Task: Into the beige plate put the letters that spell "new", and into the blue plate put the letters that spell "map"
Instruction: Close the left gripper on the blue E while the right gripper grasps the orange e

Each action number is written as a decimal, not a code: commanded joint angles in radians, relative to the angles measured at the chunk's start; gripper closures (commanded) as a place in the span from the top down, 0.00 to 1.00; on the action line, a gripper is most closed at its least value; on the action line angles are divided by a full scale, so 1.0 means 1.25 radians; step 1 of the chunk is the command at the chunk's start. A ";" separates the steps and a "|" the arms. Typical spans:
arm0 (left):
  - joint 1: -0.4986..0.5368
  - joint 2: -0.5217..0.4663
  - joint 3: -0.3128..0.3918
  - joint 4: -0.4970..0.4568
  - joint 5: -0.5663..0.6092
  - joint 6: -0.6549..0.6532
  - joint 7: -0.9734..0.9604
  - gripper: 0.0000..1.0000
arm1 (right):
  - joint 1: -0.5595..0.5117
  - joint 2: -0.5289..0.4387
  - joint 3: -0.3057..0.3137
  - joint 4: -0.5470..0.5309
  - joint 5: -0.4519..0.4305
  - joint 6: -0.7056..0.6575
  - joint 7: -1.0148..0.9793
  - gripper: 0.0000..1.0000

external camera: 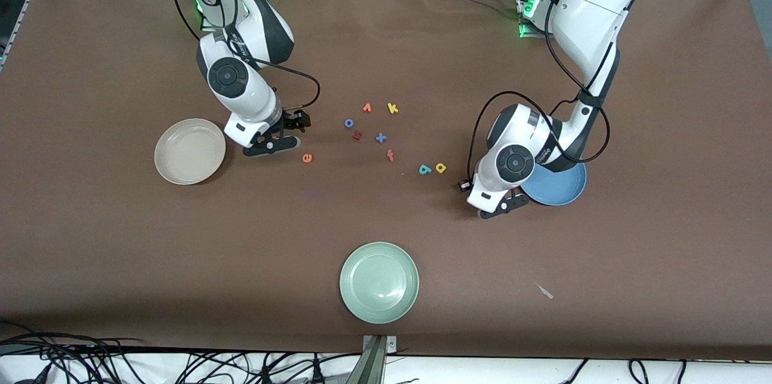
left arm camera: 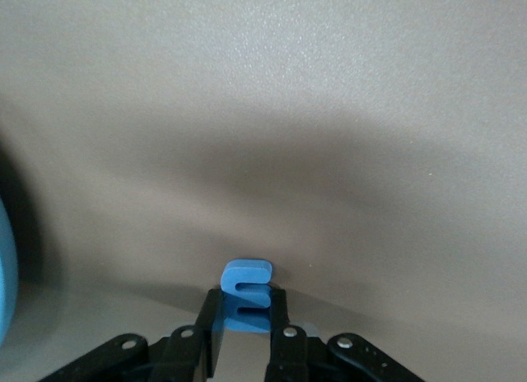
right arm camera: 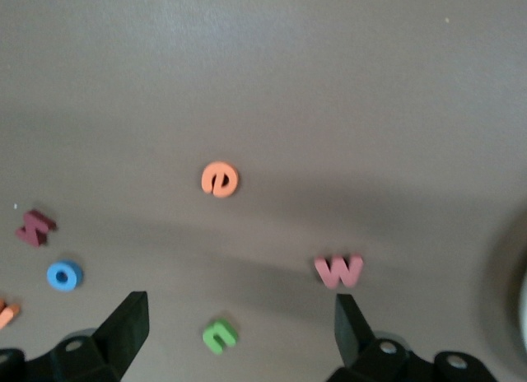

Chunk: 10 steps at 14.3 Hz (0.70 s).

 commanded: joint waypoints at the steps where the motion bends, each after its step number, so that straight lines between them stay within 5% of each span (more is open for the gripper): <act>1: 0.001 -0.013 0.005 -0.002 -0.007 0.001 0.009 0.09 | 0.016 0.045 0.000 0.005 -0.012 0.072 0.037 1.00; 10: 0.038 -0.057 0.022 0.020 0.021 -0.038 0.103 0.09 | 0.023 0.149 -0.003 0.078 -0.032 0.110 0.037 1.00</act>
